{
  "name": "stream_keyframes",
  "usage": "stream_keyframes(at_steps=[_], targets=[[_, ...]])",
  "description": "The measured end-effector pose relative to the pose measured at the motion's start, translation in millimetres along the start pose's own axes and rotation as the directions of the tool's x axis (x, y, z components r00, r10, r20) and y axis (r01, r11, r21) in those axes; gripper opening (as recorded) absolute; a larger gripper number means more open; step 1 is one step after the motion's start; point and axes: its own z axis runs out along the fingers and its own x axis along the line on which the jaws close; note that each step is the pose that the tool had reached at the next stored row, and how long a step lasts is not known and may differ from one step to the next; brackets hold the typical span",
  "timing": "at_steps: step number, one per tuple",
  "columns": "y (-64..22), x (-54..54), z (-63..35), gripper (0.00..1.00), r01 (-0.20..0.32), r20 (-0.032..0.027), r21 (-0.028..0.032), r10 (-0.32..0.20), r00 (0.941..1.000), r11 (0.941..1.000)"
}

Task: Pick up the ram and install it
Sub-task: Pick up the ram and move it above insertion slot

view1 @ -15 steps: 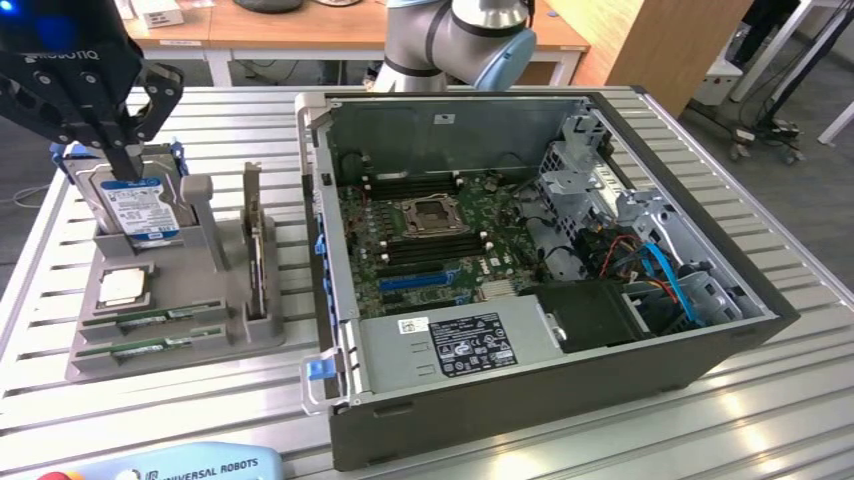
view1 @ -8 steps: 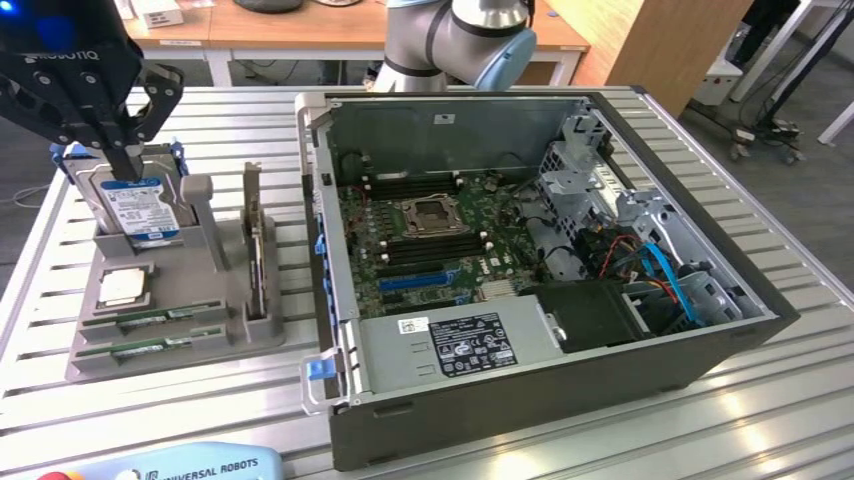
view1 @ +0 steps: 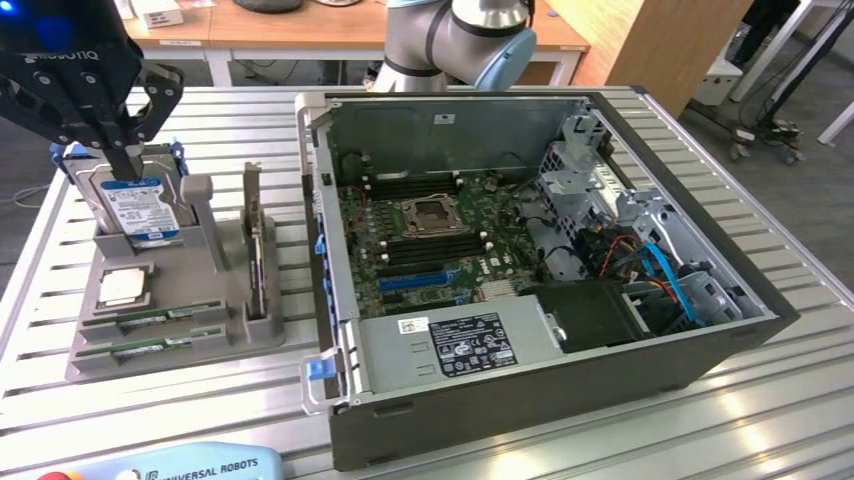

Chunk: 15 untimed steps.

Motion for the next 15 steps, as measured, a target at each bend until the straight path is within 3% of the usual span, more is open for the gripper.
stream_keyframes(at_steps=[9,15], targets=[[0.0,0.0,0.1,0.1,0.052,-0.0022,-0.0007,-0.052,0.9987,0.9987],[0.0,0.0,0.2,0.1,0.115,-0.0049,-0.0019,-0.115,0.9933,0.9933]])
